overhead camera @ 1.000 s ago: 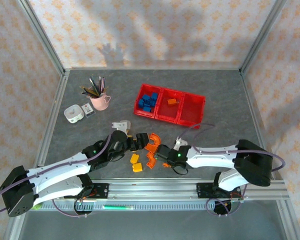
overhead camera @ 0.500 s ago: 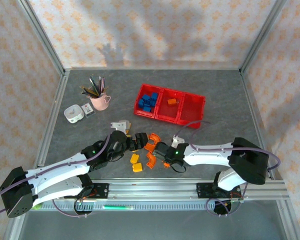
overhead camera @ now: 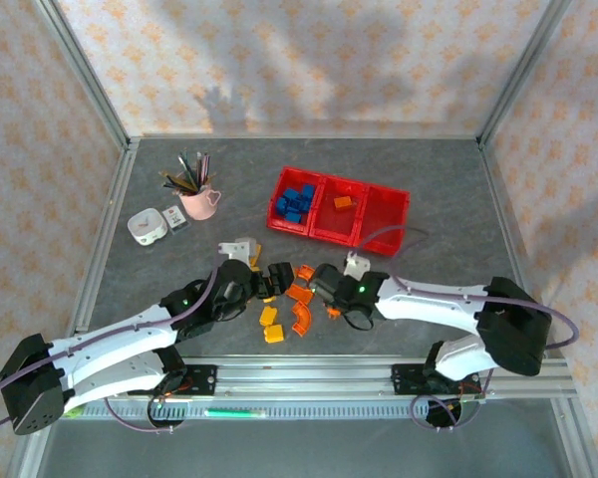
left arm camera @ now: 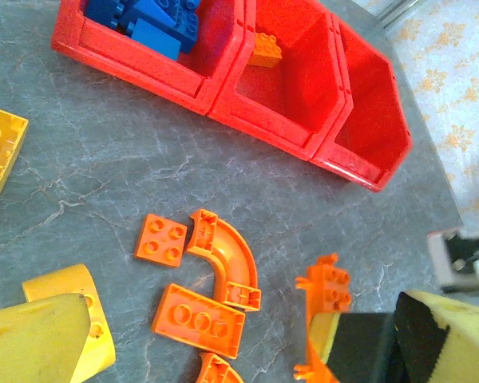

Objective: Sort the legos into containers by color
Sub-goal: Pick up the lego from the bottom-center of the table.

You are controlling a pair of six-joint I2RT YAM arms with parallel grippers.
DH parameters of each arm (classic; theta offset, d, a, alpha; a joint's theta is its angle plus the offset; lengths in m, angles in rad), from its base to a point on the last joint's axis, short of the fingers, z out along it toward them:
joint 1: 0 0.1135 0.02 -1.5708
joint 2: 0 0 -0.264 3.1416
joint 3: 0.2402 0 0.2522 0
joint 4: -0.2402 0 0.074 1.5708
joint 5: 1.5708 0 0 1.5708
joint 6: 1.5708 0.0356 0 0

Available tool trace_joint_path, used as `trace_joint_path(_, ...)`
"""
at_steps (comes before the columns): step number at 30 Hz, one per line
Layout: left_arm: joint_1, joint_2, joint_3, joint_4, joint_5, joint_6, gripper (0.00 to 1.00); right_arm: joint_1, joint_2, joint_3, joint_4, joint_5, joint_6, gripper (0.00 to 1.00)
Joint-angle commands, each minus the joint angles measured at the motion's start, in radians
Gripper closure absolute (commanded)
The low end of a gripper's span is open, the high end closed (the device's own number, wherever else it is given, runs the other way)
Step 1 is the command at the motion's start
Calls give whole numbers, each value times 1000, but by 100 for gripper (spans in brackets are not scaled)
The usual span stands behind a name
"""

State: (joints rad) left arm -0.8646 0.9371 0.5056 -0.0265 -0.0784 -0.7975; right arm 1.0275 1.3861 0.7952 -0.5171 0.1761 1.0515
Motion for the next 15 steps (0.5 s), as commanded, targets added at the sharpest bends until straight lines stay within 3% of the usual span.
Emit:
trace_joint_path(1,9,-4,63,-29,-40,43,1,-83,-32,79,-39,77,-144,70)
trace_joint_path(7,79,40,118,-7,5,82,1,-261,60,239,25,47,-370,70)
trace_joint_path(15,177,106,157,47,66,104,1,-417,337,506,81,-17,-555,70)
